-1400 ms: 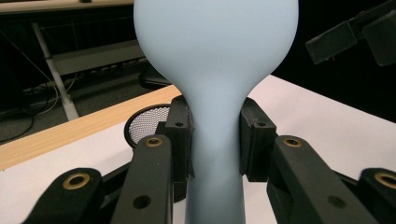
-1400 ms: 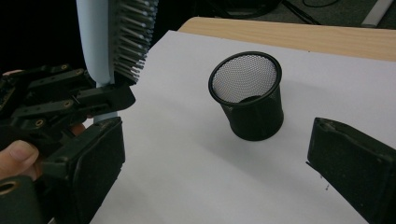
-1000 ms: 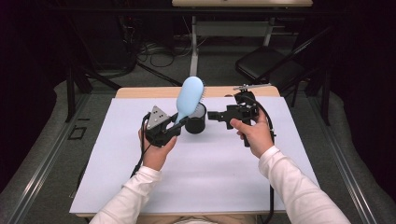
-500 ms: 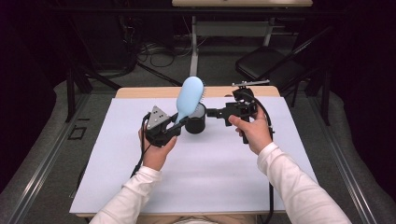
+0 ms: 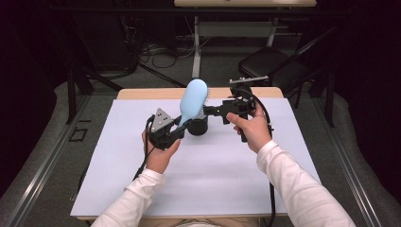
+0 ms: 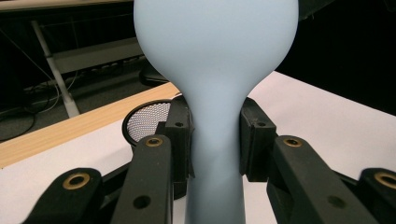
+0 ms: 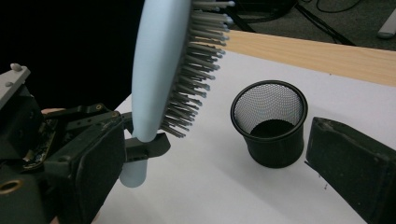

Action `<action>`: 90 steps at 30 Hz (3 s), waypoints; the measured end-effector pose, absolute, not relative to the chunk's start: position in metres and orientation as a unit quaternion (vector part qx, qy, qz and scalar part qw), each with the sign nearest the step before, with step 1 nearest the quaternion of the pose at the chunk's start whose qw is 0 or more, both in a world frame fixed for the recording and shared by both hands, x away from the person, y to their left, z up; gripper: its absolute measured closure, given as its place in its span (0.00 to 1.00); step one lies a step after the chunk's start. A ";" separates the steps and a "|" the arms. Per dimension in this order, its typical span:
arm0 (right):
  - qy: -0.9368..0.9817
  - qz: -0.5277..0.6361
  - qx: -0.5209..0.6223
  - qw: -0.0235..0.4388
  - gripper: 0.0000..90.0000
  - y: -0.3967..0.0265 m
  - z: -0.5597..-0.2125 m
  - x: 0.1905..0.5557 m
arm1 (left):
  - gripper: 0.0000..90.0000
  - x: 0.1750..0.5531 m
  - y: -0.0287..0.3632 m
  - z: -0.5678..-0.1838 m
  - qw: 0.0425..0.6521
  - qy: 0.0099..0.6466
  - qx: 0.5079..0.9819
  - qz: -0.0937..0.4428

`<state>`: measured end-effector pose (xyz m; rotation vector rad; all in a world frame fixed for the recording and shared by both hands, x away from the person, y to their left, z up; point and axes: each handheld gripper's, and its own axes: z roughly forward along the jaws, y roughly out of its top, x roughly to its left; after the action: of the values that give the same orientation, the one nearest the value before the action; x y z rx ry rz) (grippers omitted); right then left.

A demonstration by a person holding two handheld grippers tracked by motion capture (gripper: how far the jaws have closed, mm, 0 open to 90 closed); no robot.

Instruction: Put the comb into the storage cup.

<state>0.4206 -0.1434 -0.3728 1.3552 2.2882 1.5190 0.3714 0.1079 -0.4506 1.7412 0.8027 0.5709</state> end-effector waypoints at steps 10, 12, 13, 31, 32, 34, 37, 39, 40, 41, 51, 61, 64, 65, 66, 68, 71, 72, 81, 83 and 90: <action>0.746 0.499 0.440 0.033 0.06 -0.132 -0.365 0.427 | 0.77 0.371 0.107 -0.451 0.538 0.336 0.734 0.243; 0.745 0.497 0.443 0.034 0.06 -0.130 -0.364 0.429 | 0.77 0.371 0.107 -0.451 0.538 0.336 0.734 0.243; 0.745 0.497 0.443 0.034 0.07 -0.129 -0.364 0.430 | 0.77 0.371 0.107 -0.451 0.538 0.336 0.734 0.243; 0.729 0.515 0.451 0.027 0.13 -0.125 -0.361 0.440 | 0.77 0.372 0.108 -0.452 0.536 0.336 0.735 0.244; 0.727 0.517 0.451 0.026 0.14 -0.125 -0.360 0.440 | 0.77 0.372 0.107 -0.452 0.537 0.336 0.735 0.244; 0.726 0.520 0.449 0.027 0.15 -0.126 -0.360 0.440 | 0.77 0.371 0.107 -0.452 0.536 0.336 0.735 0.244; 0.725 0.519 0.451 0.022 0.15 -0.125 -0.360 0.441 | 0.77 0.371 0.106 -0.453 0.535 0.335 0.736 0.245; 0.726 0.518 0.452 0.021 0.15 -0.124 -0.359 0.442 | 0.77 0.371 0.106 -0.453 0.535 0.335 0.736 0.245; 0.725 0.518 0.453 0.018 0.15 -0.124 -0.359 0.443 | 0.77 0.371 0.105 -0.453 0.535 0.334 0.736 0.245; 0.725 0.519 0.453 0.015 0.15 -0.123 -0.359 0.444 | 0.77 0.371 0.105 -0.454 0.535 0.334 0.736 0.245; 0.719 0.518 0.463 0.003 0.16 -0.118 -0.360 0.450 | 0.77 0.370 0.105 -0.454 0.535 0.334 0.736 0.246; 0.718 0.524 0.457 0.005 0.18 -0.114 -0.360 0.451 | 0.77 0.370 0.104 -0.454 0.535 0.332 0.737 0.245; 0.716 0.527 0.458 0.002 0.20 -0.113 -0.359 0.452 | 0.77 0.370 0.103 -0.455 0.535 0.331 0.737 0.246; 0.715 0.527 0.460 0.002 0.20 -0.113 -0.360 0.452 | 0.77 0.370 0.103 -0.455 0.535 0.331 0.737 0.247; 0.715 0.527 0.460 0.001 0.20 -0.112 -0.360 0.453 | 0.77 0.370 0.103 -0.455 0.535 0.330 0.737 0.247; 0.713 0.527 0.462 -0.001 0.23 -0.112 -0.360 0.453 | 0.77 0.369 0.103 -0.455 0.535 0.331 0.737 0.247; 0.707 0.532 0.466 -0.010 0.25 -0.112 -0.360 0.455 | 0.77 0.369 0.103 -0.455 0.536 0.330 0.737 0.246; 0.705 0.533 0.467 -0.012 0.26 -0.112 -0.360 0.455 | 0.77 0.369 0.103 -0.455 0.536 0.330 0.737 0.247; 0.699 0.539 0.469 -0.021 0.32 -0.111 -0.362 0.457 | 0.77 0.369 0.103 -0.455 0.537 0.329 0.737 0.246; 0.696 0.543 0.469 -0.027 0.35 -0.112 -0.362 0.458 | 0.77 0.369 0.103 -0.455 0.537 0.330 0.736 0.246; 0.694 0.543 0.470 -0.041 0.37 -0.110 -0.363 0.459 | 0.77 0.370 0.103 -0.455 0.536 0.331 0.736 0.246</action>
<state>0.4585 -0.1102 -0.3630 1.5177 2.2395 1.7532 0.3695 0.1031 -0.4554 1.7534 0.7878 0.5863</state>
